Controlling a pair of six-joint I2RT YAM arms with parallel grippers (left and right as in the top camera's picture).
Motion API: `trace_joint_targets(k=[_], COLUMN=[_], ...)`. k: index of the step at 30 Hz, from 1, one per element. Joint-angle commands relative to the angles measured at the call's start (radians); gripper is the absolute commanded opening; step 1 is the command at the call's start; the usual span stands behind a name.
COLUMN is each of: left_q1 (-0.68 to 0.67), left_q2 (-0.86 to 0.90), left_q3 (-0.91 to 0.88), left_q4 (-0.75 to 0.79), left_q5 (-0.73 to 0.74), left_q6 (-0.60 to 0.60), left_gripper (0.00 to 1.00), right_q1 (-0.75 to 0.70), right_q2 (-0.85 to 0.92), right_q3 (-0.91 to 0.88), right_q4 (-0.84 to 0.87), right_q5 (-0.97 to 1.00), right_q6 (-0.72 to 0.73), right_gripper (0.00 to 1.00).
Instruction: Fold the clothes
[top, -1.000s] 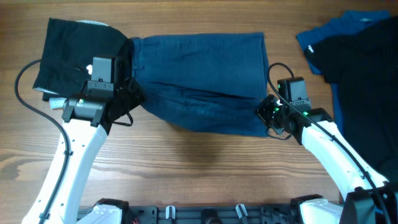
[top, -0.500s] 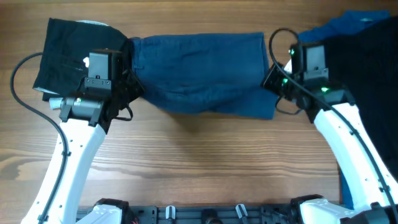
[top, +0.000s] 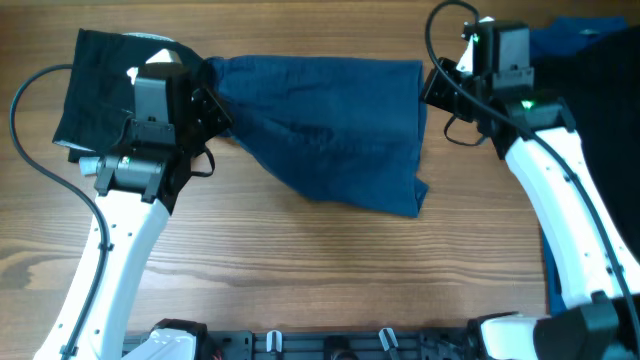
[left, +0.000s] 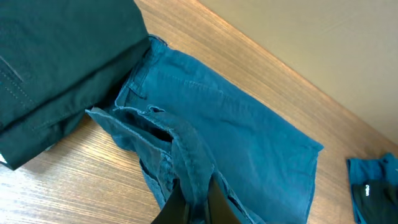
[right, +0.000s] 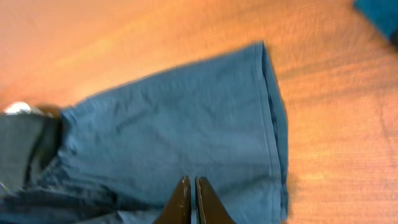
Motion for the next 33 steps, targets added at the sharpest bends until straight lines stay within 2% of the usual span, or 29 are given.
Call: trace_joint_targets(k=[1,3,5,6,7,9,10,11,15,17,20,23,25,29,33], left_q1=[0.004,0.004,0.004,0.004,0.004,0.004,0.004,0.004,0.004,0.004,0.004,0.004,0.004,0.004,0.004], left_q2=[0.02,0.026,0.027,0.027,0.027,0.027,0.027,0.027,0.027,0.027,0.027,0.027,0.027,0.027,0.027], left_q3=[0.031,0.031,0.031,0.031,0.031,0.031,0.031,0.031,0.031,0.031,0.031,0.031,0.031,0.031,0.031], left_q4=[-0.022,-0.028,-0.031,-0.031,-0.032,-0.039,-0.042,-0.044,-0.044,-0.042,-0.041,-0.041,-0.038,-0.033,-0.035], left_q5=[-0.029,-0.029,-0.029,-0.029,-0.029,-0.029,-0.029,-0.029,-0.029,-0.029,-0.029,-0.029,-0.029,-0.033,-0.04], left_q6=[0.023,0.023,0.023,0.023,0.023,0.023,0.023,0.023,0.023,0.023,0.023,0.023,0.023,0.023,0.023], left_gripper=[0.04,0.04,0.04,0.04,0.04,0.04,0.04,0.04,0.04,0.04,0.04,0.04,0.04,0.04,0.04], right_q1=[-0.005,-0.005,-0.005,-0.005,-0.005,-0.005,-0.005,-0.005,-0.005,-0.006,-0.006,-0.007,-0.008,-0.014,-0.029], right_q2=[0.04,0.044,0.05,0.05,0.05,0.043,0.04,0.041,0.082,0.123,0.204,0.262,0.283,0.301,0.302], right_q3=[0.021,0.021,0.021,0.021,0.021,0.021,0.021,0.02,0.018,0.003,-0.003,-0.003,-0.003,-0.003,-0.003], right_q4=[-0.076,-0.114,-0.132,-0.14,-0.151,-0.154,-0.16,-0.161,-0.185,-0.19,-0.187,-0.165,-0.132,-0.126,-0.137], right_q5=[-0.066,-0.065,-0.034,-0.011,0.013,0.045,0.053,0.052,-0.037,-0.063,-0.063,-0.067,-0.102,-0.286,-0.375], right_q6=[-0.065,-0.168,-0.302,-0.362,-0.412,-0.452,-0.502,-0.607,-0.958,-1.148,-1.357,-1.472,-1.487,-1.607,-1.641], right_gripper=[0.05,0.11,0.41,0.52,0.53,0.53,0.46,0.38,0.37,0.27,0.25,0.27,0.29,0.32,0.32])
